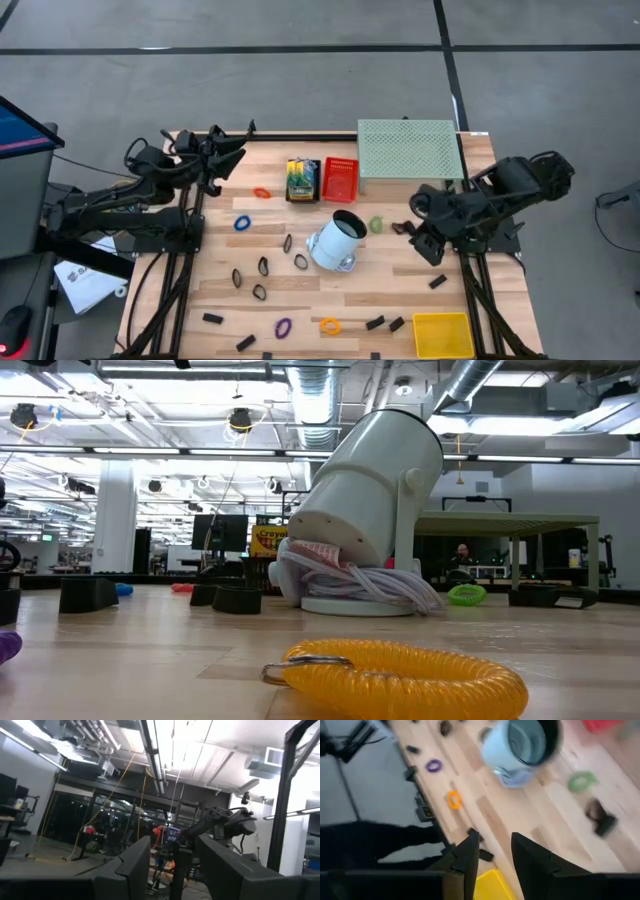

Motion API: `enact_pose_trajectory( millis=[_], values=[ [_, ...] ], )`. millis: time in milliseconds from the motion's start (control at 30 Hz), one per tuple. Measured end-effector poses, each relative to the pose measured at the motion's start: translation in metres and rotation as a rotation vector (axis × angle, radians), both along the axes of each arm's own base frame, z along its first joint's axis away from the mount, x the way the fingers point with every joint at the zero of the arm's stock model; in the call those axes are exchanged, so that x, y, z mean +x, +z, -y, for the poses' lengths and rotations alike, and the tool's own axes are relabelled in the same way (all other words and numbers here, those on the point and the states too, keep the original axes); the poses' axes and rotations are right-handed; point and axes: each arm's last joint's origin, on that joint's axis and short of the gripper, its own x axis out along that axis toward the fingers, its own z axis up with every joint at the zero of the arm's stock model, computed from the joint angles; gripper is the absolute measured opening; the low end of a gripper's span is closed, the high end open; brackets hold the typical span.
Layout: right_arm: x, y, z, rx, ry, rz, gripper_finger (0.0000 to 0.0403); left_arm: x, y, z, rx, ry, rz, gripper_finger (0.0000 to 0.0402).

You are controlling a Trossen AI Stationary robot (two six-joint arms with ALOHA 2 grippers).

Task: Pick & Place Office Desk Supplies
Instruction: Put the black rubber band into the yellow bin

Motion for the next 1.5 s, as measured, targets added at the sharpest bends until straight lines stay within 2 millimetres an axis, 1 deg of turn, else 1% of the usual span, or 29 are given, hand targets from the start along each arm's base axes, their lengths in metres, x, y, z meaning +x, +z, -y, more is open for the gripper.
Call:
enact_pose_trajectory(
  millis=[67, 133, 267, 333, 433, 500, 600, 667, 733, 833, 967, 1067, 1167, 1300, 1500],
  values=[
    [-0.011, -0.009, 0.003, 0.039, -0.13, -0.016, 0.0111, 0.004, -0.002, 0.0, -0.009, 0.003, -0.01, 0.0159],
    [-0.021, -0.027, 0.009, 0.052, -0.267, -0.067, 0.0111, 0.008, -0.004, 0.0, -0.017, 0.0, -0.027, 0.0159],
    [-0.043, -0.074, 0.016, 0.093, -0.55, -0.181, 0.0111, 0.016, -0.008, 0.0, -0.029, -0.008, -0.053, 0.0159],
    [-0.052, -0.097, 0.022, 0.085, -0.677, -0.216, 0.0111, 0.018, -0.009, 0.0, -0.038, -0.006, -0.057, 0.0159],
    [-0.057, -0.127, 0.028, 0.022, -0.84, -0.183, 0.0111, 0.019, -0.01, 0.001, -0.045, 0.002, -0.056, 0.0159],
    [-0.062, -0.145, 0.034, -0.026, -0.914, -0.151, 0.0111, 0.019, -0.009, 0.001, -0.049, 0.012, -0.052, 0.0159],
    [-0.063, -0.174, 0.045, -0.055, -0.985, -0.187, 0.0111, 0.019, -0.009, 0.0, -0.059, 0.032, -0.049, 0.0159],
    [-0.061, -0.193, 0.05, -0.043, -0.999, -0.201, 0.0113, 0.019, -0.009, 0.0, -0.06, 0.036, -0.046, 0.0159],
    [-0.058, -0.207, 0.055, -0.019, -0.976, -0.185, 0.0121, 0.019, -0.009, 0.0, -0.061, 0.038, -0.043, 0.0159],
    [-0.049, -0.222, 0.061, 0.017, -0.939, -0.137, 0.014, 0.018, -0.009, 0.0, -0.074, 0.031, -0.037, 0.0159],
    [-0.048, -0.241, 0.07, 0.006, -0.931, -0.217, 0.0172, 0.018, -0.009, 0.0, -0.085, 0.025, -0.033, 0.0159],
    [-0.046, -0.248, 0.074, -0.006, -0.912, -0.247, 0.0193, 0.018, -0.009, 0.0, -0.101, 0.017, -0.029, 0.0159],
    [-0.042, -0.258, 0.078, 0.0, -0.902, -0.261, 0.0202, 0.018, -0.009, 0.0, -0.103, 0.015, -0.027, 0.0159],
    [-0.033, -0.27, 0.081, 0.055, -0.874, -0.264, 0.0201, 0.018, -0.007, 0.0, -0.104, 0.012, -0.008, 0.0159],
    [-0.029, -0.282, 0.081, 0.008, -0.878, -0.347, 0.0194, 0.017, -0.005, 0.001, -0.102, 0.002, 0.013, 0.0159]
  ],
)
